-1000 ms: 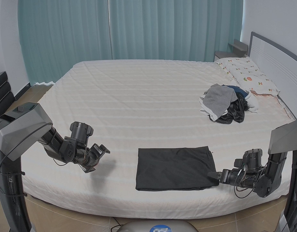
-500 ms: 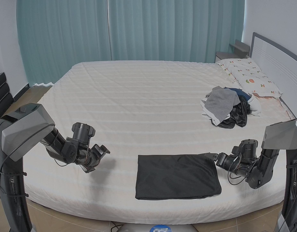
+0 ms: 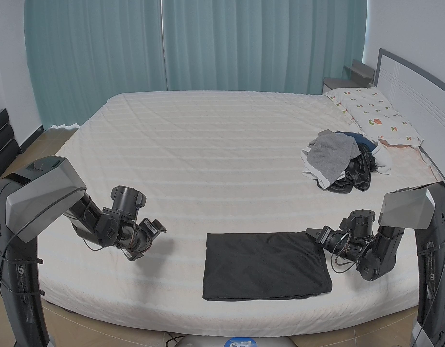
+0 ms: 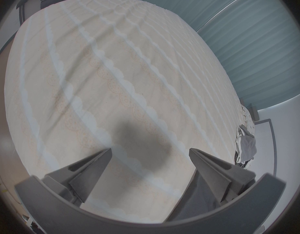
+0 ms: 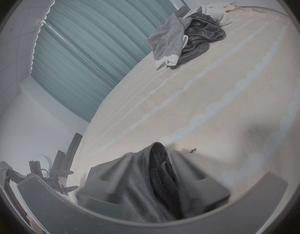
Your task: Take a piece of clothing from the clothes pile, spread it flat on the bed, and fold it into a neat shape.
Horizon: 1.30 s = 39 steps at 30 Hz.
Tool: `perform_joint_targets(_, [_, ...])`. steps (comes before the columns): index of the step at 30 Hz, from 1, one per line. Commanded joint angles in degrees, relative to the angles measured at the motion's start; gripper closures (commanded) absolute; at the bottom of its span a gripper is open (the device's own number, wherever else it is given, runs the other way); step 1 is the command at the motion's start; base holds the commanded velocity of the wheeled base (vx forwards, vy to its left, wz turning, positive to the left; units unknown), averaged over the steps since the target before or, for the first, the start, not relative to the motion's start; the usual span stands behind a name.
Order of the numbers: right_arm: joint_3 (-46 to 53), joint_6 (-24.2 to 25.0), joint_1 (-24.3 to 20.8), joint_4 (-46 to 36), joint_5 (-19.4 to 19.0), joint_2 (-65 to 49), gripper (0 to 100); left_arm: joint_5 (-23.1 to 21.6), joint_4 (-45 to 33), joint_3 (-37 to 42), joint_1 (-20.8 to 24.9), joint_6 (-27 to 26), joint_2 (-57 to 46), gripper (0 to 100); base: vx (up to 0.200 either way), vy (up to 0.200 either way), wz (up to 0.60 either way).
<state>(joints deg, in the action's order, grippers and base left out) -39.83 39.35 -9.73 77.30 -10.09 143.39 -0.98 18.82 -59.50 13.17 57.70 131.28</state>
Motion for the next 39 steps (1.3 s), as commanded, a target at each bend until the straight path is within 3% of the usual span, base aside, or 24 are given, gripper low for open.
perform_joint_targets(1, [-1.0,1.3,-0.1,0.1,0.0,0.4,100,0.0,0.0,0.0,0.0,0.0,0.1,0,0.0,0.0,0.0])
perform_joint_targets(39, [-0.3,1.3,2.2,-0.5,1.7,0.4,100,0.0,-0.4,-0.1,0.0,0.0,0.1,0,0.0,0.0,0.0])
